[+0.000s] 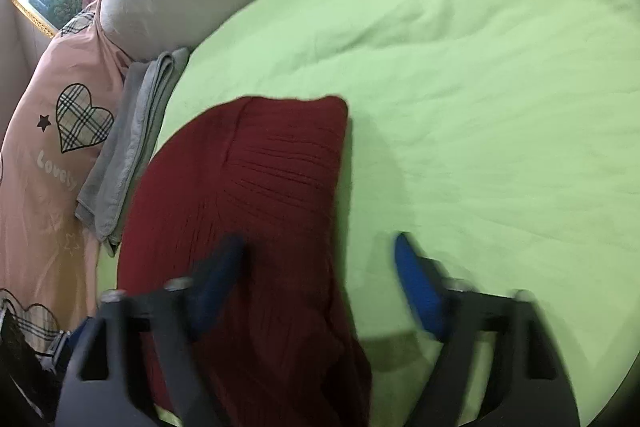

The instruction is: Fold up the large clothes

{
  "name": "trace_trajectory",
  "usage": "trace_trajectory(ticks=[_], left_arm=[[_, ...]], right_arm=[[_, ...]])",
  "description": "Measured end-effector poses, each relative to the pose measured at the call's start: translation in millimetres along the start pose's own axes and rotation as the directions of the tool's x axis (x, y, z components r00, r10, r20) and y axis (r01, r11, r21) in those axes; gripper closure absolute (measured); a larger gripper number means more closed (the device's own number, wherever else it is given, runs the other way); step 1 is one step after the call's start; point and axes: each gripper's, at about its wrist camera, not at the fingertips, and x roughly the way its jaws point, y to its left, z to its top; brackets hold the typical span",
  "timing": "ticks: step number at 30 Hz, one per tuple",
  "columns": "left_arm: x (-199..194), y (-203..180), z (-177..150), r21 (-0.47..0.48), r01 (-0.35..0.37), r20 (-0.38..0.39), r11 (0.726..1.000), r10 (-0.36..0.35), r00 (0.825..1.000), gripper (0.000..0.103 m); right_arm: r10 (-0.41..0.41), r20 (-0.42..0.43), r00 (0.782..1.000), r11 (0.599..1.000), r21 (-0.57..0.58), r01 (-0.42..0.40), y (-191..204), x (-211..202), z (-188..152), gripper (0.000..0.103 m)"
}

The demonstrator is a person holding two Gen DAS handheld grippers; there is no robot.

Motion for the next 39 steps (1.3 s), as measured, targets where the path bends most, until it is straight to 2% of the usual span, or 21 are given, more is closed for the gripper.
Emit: trace_trajectory(ticks=[1, 3, 5, 8, 9, 11, 15, 17, 22, 23, 25, 26, 27, 31, 33, 39], left_arm=[[1.0, -0.3, -0.2, -0.003, 0.002, -0.002, 1.000, -0.002, 1.000, 0.020], [2.3, -1.0, -0.4, -0.004, 0.009, -0.002, 1.000, -0.009, 1.000, 0.020], [2.0, -2.6, 0.2, -0.010, 0.013, 0.000, 1.000, -0.013, 1.000, 0.020], [6.0, -5.5, 3.0, -0.021, 0.026, -0.002, 0.999, -0.027, 1.000, 0.019], [7.7, -6.7, 4.0, -0.026, 0.031, -0.001, 0.999, -0.031, 1.000, 0.018], [11.4, -7.7, 8.3, -0.043, 0.044, -0.001, 0.998, -0.044, 0.999, 0.018], [21.8, -6.2, 22.3, -0.098, 0.102, 0.001, 0.990, -0.103, 0.995, 0.018], [31.9, -13.3, 27.0, -0.077, 0.104, -0.008, 0.992, -0.105, 0.994, 0.016], [47.6, -24.3, 29.5, -0.019, 0.080, -0.029, 0.997, -0.081, 0.996, 0.013], [50.3, -23.0, 29.6, -0.026, 0.083, -0.030, 0.996, -0.083, 0.996, 0.011], [49.6, -20.2, 29.8, -0.038, 0.096, -0.033, 0.995, -0.098, 0.995, 0.011], [47.9, -19.5, 29.5, -0.037, 0.097, -0.030, 0.995, -0.098, 0.995, 0.012], [44.0, -18.3, 28.6, -0.036, 0.095, -0.023, 0.995, -0.095, 0.995, 0.012], [25.4, -11.1, 19.9, -0.052, 0.103, -0.014, 0.993, -0.104, 0.994, 0.012], [18.1, -5.6, 14.0, -0.065, 0.118, -0.021, 0.991, -0.119, 0.993, 0.011], [-4.2, -0.4, -16.7, -0.060, 0.097, -0.039, 0.994, -0.099, 0.994, 0.011]], right_arm=[[0.039, -0.014, 0.999, 0.999, -0.005, -0.040, 3.3, 2.7, 1.9, 0.082], [-0.009, 0.050, 0.999, 0.998, -0.063, 0.012, 17.4, -8.4, 4.5, 0.088], [-0.018, 0.095, 0.995, 0.997, -0.072, 0.025, 23.7, -17.3, 4.5, 0.089], [-0.066, 0.045, 0.997, 0.995, -0.074, 0.069, 16.8, -1.9, 0.0, 0.089], [-0.060, 0.039, 0.997, 0.996, -0.060, 0.062, 12.8, 0.5, -2.0, 0.088], [-0.046, 0.051, 0.998, 0.998, -0.050, 0.049, 10.9, -5.9, -3.2, 0.088], [-0.091, 0.073, 0.993, 0.992, -0.081, 0.097, 18.9, -17.2, -2.5, 0.088], [-0.119, 0.070, 0.990, 0.988, -0.090, 0.125, 19.2, -15.1, -1.9, 0.088], [-0.121, 0.074, 0.990, 0.989, -0.074, 0.126, 21.3, -23.6, -2.8, 0.087], [-0.121, 0.085, 0.989, 0.989, -0.077, 0.128, 23.3, -29.0, -5.8, 0.083], [-0.103, 0.107, 0.989, 0.990, -0.085, 0.112, 30.4, -42.0, -12.2, 0.066], [-0.091, 0.120, 0.989, 0.991, -0.088, 0.101, 34.3, -50.7, -17.7, 0.052], [-0.085, 0.130, 0.988, 0.991, -0.093, 0.098, 38.2, -57.0, -22.3, 0.045], [-0.068, 0.162, 0.984, 0.985, -0.149, 0.092, 56.7, -82.9, -49.8, 0.039], [-0.069, 0.166, 0.984, 0.981, -0.169, 0.097, 61.1, -91.6, -66.0, 0.030], [-0.101, 0.137, 0.985, 0.969, -0.209, 0.128, 62.7, -102.7, -110.1, 0.024]])
